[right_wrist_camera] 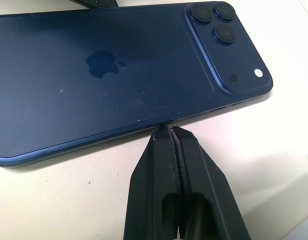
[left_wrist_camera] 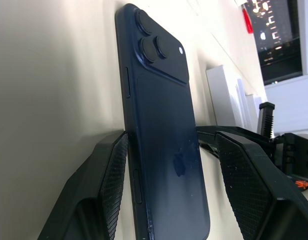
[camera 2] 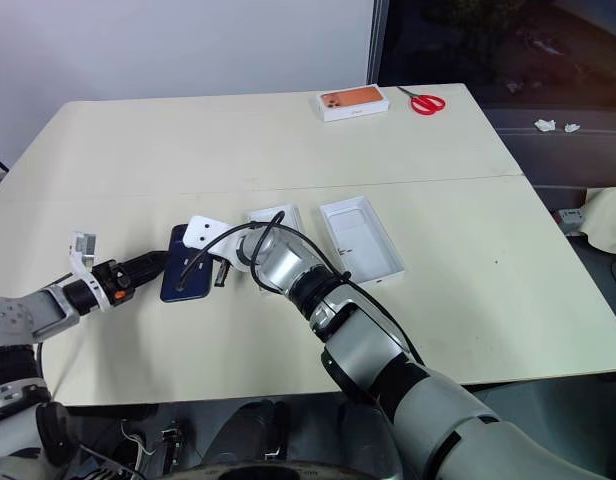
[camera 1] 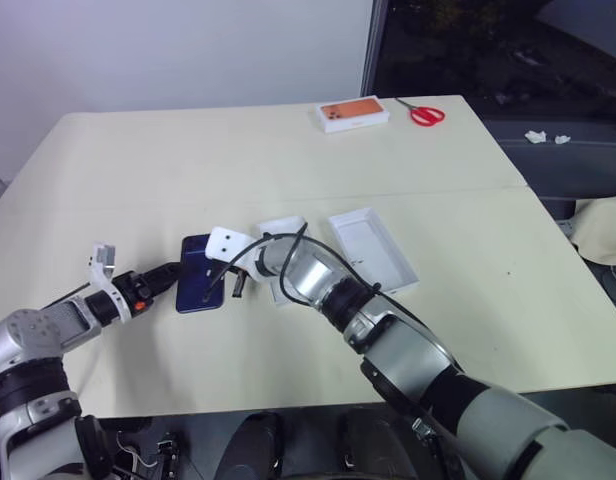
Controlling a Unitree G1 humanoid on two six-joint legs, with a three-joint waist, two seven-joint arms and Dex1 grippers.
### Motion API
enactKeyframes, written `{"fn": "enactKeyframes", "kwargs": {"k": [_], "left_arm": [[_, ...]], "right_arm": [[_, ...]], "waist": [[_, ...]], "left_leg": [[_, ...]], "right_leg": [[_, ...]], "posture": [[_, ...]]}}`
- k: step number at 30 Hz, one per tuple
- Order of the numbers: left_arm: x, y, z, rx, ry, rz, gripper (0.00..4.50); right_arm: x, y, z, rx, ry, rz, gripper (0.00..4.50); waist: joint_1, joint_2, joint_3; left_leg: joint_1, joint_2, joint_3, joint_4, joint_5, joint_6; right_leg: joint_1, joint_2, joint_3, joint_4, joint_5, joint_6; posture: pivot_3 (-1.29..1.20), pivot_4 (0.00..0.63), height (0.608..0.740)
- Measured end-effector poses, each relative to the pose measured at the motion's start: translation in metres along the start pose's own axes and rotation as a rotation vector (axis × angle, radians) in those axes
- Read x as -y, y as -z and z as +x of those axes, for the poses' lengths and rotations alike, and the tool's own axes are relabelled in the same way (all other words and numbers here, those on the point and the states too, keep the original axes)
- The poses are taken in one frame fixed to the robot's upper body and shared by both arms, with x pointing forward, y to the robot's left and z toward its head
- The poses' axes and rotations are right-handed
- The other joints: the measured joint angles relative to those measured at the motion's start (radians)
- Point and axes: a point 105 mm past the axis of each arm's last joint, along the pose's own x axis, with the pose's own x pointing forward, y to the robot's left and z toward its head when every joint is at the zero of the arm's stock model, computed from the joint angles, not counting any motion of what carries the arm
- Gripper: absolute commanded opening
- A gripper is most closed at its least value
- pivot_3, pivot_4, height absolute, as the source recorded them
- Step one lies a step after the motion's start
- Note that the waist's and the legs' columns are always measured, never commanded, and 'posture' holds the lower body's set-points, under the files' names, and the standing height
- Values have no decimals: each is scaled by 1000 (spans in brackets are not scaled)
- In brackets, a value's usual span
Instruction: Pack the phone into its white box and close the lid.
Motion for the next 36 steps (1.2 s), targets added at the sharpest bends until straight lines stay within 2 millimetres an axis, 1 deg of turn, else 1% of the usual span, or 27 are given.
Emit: {"fn": "enactKeyframes", "kwargs": {"k": [12,13,15,16,17,21,27,32,36], "left_arm": [[9,0,6,-35,-96,73,2899],[12,2,8,-34,-73,53,2899],[35,18,27,-76,71,9,2899],[39,27,34,-120,88,18,2899],[39,28,33,-123,92,31,2899],[38,25,30,-139,81,60,2899],[33,21,25,-107,104,12,2899],[24,17,15,-55,100,-11,2899],[22,16,9,-34,107,-22,2899]], "right_arm": [[1,1,0,-2,4,0,54],[1,0,0,-1,4,0,54],[0,0,0,1,2,-5,54],[0,-2,0,11,-1,-7,54],[-1,-3,0,15,-6,-9,54],[-2,-5,0,23,-13,-12,54],[-4,-6,1,30,-19,-14,54],[-5,-7,0,37,-30,-12,54],[-5,-7,0,37,-31,-12,54]], "waist": [[1,0,0],[1,0,0],[6,-1,0],[1,-5,1],[-5,-8,2],[-11,-7,2],[-19,-8,2],[-26,-8,3],[-26,-9,3]], "left_leg": [[0,0,0,0,0,0],[0,0,0,0,0,0],[0,0,0,1,0,0],[0,0,0,0,0,0],[-1,0,0,0,0,0],[-1,3,0,-4,2,-3],[-1,3,0,-4,2,-4],[-2,3,1,-5,2,-4],[-2,3,0,-5,2,-4]], "right_leg": [[0,0,0,0,0,0],[0,0,0,0,0,0],[1,0,-1,-1,0,0],[2,0,0,-1,0,0],[2,0,0,0,0,0],[0,3,0,0,0,-1],[-3,3,0,0,-1,-1],[-4,3,1,0,-1,-1],[-4,3,1,0,-1,-1]], "posture": [[0,150,740],[0,150,740],[0,150,740],[0,150,740],[0,150,740],[0,150,740],[0,150,740],[0,150,740],[0,150,740]]}}
